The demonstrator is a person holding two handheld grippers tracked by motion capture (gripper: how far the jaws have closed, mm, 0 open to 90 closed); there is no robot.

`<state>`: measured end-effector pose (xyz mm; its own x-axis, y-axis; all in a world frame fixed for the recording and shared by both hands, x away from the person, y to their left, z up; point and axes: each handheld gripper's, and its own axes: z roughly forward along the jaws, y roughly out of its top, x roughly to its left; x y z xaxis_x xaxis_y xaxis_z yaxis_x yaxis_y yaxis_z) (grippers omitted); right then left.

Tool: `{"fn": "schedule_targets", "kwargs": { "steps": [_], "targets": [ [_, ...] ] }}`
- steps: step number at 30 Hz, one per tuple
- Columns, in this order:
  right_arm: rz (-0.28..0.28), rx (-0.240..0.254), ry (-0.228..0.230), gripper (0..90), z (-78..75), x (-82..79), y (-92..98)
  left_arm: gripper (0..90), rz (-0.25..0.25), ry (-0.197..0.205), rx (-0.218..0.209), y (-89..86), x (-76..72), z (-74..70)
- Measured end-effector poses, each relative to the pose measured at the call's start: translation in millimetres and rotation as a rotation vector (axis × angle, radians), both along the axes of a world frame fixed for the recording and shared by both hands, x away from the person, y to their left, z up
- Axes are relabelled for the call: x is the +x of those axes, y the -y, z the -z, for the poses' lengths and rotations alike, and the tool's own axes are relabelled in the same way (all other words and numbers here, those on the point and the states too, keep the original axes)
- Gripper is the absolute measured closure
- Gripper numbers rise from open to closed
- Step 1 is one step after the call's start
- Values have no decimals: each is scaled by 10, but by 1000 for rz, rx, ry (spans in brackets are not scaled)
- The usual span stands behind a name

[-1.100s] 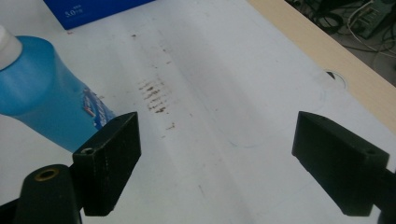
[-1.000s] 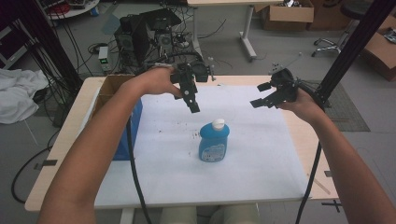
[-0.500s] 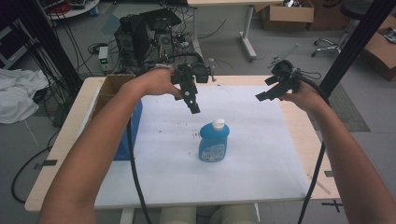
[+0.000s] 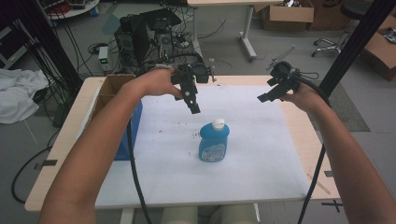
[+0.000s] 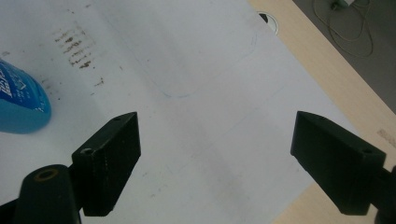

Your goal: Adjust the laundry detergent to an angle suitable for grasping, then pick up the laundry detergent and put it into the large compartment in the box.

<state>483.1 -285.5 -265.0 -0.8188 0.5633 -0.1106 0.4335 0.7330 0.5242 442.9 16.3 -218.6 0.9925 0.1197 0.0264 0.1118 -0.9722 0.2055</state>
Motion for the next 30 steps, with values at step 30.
{"fn": "schedule_targets", "kwargs": {
  "steps": [30],
  "targets": [
    [-21,-30,-11,158,67,-42,-48,198,-27,3,-12,-31,-18,7]
  ]
}}
